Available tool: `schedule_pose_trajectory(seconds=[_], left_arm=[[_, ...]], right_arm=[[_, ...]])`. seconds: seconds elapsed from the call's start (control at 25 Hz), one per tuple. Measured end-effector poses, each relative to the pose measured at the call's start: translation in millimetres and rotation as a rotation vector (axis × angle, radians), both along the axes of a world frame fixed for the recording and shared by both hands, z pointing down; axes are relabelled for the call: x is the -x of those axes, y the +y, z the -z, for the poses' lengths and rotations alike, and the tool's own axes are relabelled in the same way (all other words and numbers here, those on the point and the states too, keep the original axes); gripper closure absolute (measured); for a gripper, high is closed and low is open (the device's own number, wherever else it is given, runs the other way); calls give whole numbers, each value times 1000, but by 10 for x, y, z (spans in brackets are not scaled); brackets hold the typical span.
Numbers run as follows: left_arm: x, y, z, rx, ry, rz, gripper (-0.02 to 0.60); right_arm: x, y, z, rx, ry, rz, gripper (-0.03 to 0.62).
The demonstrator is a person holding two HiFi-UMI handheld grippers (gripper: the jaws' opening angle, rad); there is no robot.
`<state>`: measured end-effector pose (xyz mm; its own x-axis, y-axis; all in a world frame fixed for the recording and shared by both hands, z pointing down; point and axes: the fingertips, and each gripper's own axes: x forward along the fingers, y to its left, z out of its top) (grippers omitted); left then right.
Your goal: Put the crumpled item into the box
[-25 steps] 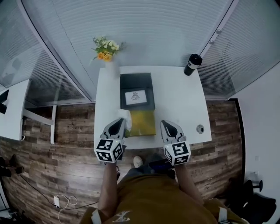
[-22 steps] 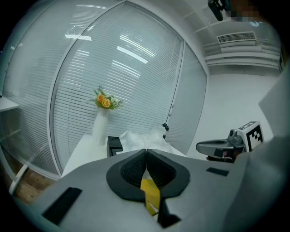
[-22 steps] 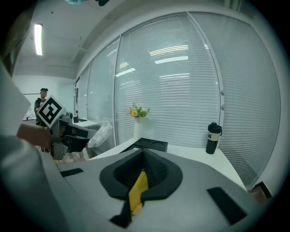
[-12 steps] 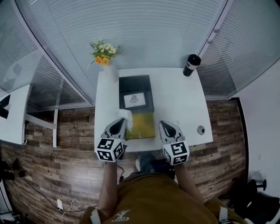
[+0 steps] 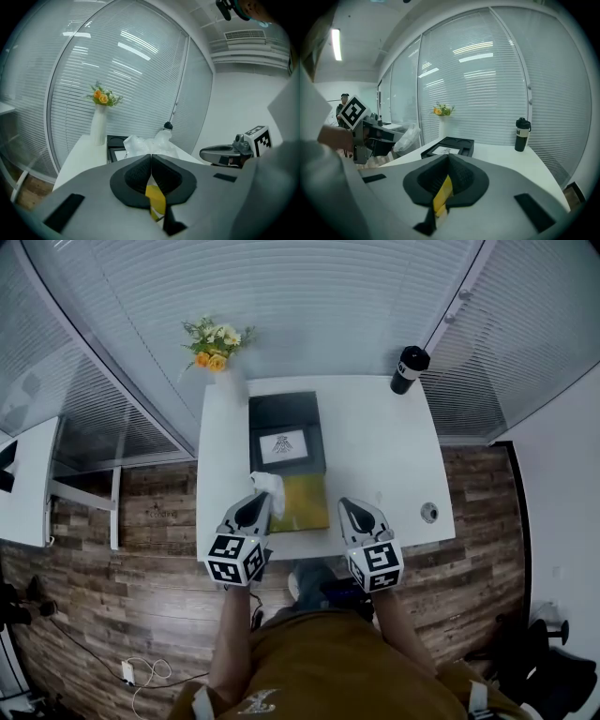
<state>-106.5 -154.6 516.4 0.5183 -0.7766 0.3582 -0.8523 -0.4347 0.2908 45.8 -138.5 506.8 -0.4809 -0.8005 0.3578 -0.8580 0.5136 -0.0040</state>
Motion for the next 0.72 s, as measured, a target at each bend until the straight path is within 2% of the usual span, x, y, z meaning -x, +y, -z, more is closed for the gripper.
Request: schedule_pose_trajectory(seconds=[0.36,0.72], left_arm=[[-74,-45,-328,64,-65,-35,554],[-132,-51,-591,127,-80,-64,553]], right_arm=[[1,-109,-215,47,2,6,582],[44,-219,-379,83,17,17,582]])
